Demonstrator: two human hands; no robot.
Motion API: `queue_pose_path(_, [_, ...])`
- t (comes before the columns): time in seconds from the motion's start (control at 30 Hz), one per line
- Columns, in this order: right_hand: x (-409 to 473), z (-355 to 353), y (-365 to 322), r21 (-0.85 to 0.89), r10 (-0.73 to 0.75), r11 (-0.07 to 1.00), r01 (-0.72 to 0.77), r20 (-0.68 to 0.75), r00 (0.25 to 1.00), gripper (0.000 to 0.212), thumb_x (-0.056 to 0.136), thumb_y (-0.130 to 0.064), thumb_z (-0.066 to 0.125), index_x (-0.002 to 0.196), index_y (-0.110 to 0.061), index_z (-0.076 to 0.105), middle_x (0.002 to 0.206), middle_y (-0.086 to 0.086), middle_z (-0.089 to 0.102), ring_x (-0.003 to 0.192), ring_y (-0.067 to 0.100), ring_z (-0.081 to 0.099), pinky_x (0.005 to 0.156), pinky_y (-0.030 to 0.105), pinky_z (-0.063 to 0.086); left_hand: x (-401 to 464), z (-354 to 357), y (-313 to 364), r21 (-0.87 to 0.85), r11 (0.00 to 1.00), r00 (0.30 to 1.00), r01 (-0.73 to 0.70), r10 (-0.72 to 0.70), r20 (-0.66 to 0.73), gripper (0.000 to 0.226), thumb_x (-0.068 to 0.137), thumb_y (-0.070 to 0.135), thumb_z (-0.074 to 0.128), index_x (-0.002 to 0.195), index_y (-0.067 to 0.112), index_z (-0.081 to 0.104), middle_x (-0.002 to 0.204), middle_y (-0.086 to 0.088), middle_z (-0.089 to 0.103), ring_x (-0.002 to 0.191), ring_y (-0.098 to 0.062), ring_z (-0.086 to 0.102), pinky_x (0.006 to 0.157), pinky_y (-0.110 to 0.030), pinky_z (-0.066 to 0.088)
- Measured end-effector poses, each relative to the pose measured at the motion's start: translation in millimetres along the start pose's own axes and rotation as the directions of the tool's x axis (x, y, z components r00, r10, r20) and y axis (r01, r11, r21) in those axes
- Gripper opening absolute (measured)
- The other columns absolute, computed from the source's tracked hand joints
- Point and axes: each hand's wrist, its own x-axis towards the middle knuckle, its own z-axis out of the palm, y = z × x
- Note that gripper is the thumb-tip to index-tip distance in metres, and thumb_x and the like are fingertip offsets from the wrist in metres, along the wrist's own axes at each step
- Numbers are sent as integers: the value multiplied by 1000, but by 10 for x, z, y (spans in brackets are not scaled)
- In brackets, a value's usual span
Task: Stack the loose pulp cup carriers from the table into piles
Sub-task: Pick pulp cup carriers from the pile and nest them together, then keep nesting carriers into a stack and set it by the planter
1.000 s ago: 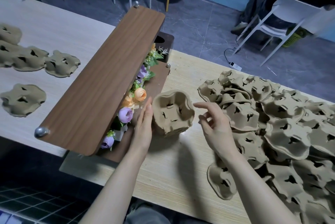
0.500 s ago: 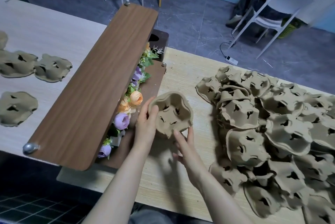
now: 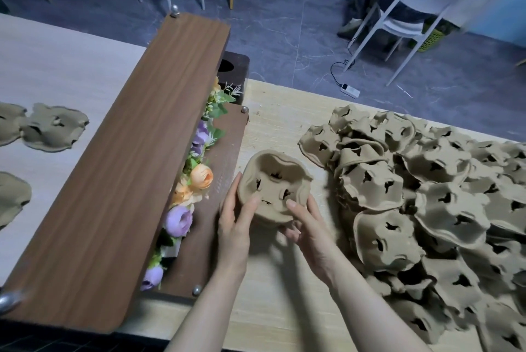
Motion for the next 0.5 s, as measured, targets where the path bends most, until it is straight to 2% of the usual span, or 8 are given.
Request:
queue_pose_path(0.1, [189,-55,-214,28,-39,999,39,16,999,70,81,-11,69,144,-21,40,102,-5,72,77,2,67,56,15,50,195,173,103,-51,998,999,-29,29,18,70,76,45,69,141,25,53,141,6,58,135,-12,49,117,-47,34])
queue_pose_path(0.13, [297,-79,-312,32,-46,998,45,19,999,72,79,-12,71,143,-21,41,101,-6,72,81,3,67,63,18,53,285,254,146,-62,997,999,-35,36,12,71,76,45,69,141,24,53,142,6,58,135,-11,50,117,-45,34])
queue_pose_path(0.17, [410,-90,-427,25,-49,999,48,21,999,77,75,-14,72,144,-22,39,105,-6,72,90,5,68,78,24,56,395,338,192,-73,997,999,-39,40,0,72,75,45,69,142,24,53,142,6,57,135,-10,49,118,-45,34])
queue_pose_path(0.2, [522,-88,-553,14,-47,999,47,28,999,83,72,-20,71,147,-23,36,112,-5,71,101,8,66,95,33,51,525,420,231,-85,995,999,-45,44,-13,72,74,45,70,141,26,53,143,7,57,135,-10,49,117,-46,34])
queue_pose_path(0.23, [649,-85,-678,7,-43,999,43,30,999,88,68,-24,71,149,-24,35,117,-5,69,107,11,64,103,38,43,670,500,275,-90,995,999,-45,43,-26,70,74,47,70,140,30,54,143,8,56,136,-11,48,117,-49,34])
queue_pose_path(0.3, [912,-54,-931,-17,-41,999,42,48,998,83,68,-26,69,146,-26,40,116,-6,68,104,12,62,101,39,41,985,636,386,-89,996,998,-29,24,-52,66,72,52,69,135,39,56,142,11,57,135,-12,49,114,-54,36])
queue_pose_path(0.4, [1296,21,-1281,-27,-45,999,47,91,995,53,75,-25,64,127,-32,56,98,-8,70,84,8,64,88,33,45,1468,809,567,-148,989,996,-3,-10,-86,73,65,52,70,135,35,57,140,8,59,131,-13,53,113,-54,37])
queue_pose_path(0.5, [1683,64,-1525,-43,-11,999,14,67,998,23,84,-23,58,106,-30,58,84,-6,65,74,10,61,78,28,47,1873,966,709,-144,989,996,10,-22,-85,74,64,47,71,136,35,57,140,9,59,130,-11,53,113,-52,38])
